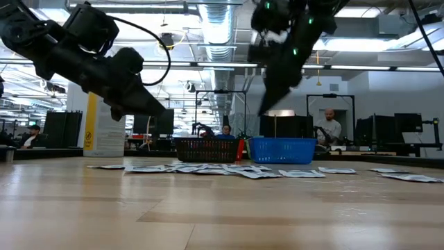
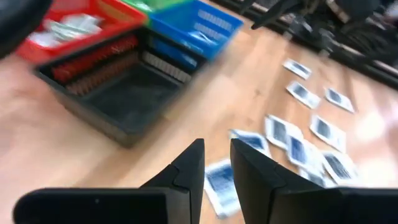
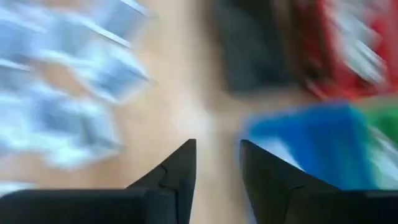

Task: Pick & Place First Aid Supplies
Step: Put the alcohol pad into the blue basket

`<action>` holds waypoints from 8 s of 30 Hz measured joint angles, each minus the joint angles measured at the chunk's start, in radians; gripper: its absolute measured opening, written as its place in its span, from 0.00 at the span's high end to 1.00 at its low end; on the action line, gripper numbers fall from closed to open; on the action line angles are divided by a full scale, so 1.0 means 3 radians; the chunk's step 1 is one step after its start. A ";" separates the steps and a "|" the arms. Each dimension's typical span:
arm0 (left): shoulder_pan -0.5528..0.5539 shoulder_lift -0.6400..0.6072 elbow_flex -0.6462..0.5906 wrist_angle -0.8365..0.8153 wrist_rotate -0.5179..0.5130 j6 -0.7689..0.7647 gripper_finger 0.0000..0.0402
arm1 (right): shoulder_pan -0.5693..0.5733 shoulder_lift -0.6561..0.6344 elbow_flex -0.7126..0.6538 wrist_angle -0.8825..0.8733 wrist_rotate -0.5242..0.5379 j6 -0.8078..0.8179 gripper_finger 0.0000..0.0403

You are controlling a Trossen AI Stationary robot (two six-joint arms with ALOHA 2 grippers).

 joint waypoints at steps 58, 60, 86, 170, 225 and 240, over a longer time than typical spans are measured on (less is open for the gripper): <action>0.0342 -0.0088 -0.0001 -0.0439 0.1104 0.0218 0.81 | 0.0559 0.1056 0.0001 0.1477 -0.1548 -0.0571 0.71; 0.0342 -0.0088 -0.0001 -0.0439 0.1104 0.0206 0.81 | 0.0558 0.1084 0.0001 0.1508 -0.1557 -0.0570 0.71; 0.0341 -0.0088 -0.0001 -0.0442 0.1104 0.0143 0.81 | 0.0452 0.1163 0.0008 0.1392 -0.1577 -0.0567 0.71; 0.0407 -0.0089 -0.0002 -0.0402 0.0851 -0.0459 0.81 | -0.1203 0.0496 0.0749 -0.0640 -0.0782 -0.1347 1.00; 0.0074 -0.0089 -0.0002 -0.0791 0.0655 0.0328 0.81 | 0.0558 0.1167 0.0308 0.1872 -0.1770 0.0572 0.77; -0.0077 -0.0089 -0.0002 -0.0967 0.0668 0.0331 0.81 | 0.0890 0.1325 0.0362 0.1719 -0.0756 0.0966 0.57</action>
